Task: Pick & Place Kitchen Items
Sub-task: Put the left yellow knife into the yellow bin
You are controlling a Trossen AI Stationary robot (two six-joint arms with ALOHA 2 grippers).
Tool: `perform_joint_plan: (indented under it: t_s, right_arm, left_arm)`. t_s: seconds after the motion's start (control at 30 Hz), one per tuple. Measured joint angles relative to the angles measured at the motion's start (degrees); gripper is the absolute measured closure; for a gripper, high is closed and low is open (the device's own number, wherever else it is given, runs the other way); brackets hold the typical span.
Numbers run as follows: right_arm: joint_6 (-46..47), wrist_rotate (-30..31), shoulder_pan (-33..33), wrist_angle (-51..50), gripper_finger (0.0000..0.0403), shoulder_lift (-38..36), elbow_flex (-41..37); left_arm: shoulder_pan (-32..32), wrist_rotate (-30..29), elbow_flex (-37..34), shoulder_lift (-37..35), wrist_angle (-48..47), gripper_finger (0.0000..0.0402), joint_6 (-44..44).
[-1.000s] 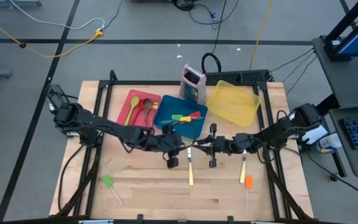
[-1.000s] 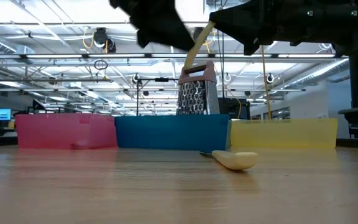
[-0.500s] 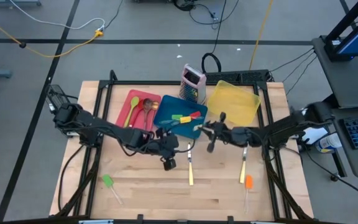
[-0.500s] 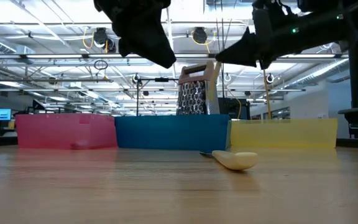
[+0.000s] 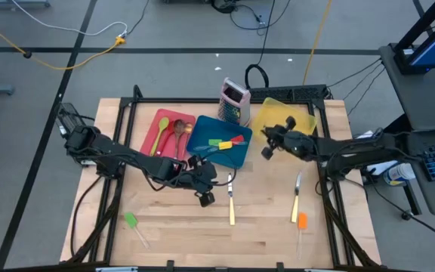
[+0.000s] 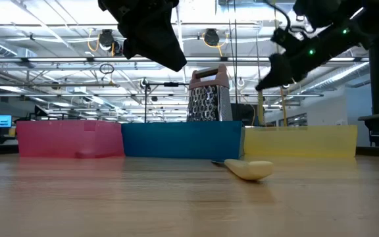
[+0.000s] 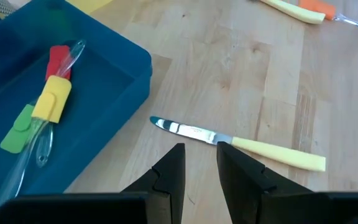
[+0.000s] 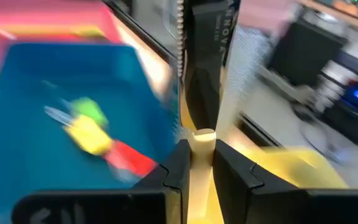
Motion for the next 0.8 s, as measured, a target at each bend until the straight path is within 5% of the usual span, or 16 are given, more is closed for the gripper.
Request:
perform_joint_plan:
  t_s: [0.47,0.8]
  right_arm:
    - [-2.53,-0.87,-18.23,-12.87,0.0363,-1.1,0.04]
    - [-2.98,-17.5,-30.5,-26.63,0.0363,-1.16,0.13]
  left_arm:
    - [0.0,-0.02,0.02,0.0,-0.18,0.0307,-0.59]
    - [0.02,-2.99,0.02,0.0,-0.22,0.0307,-0.57]
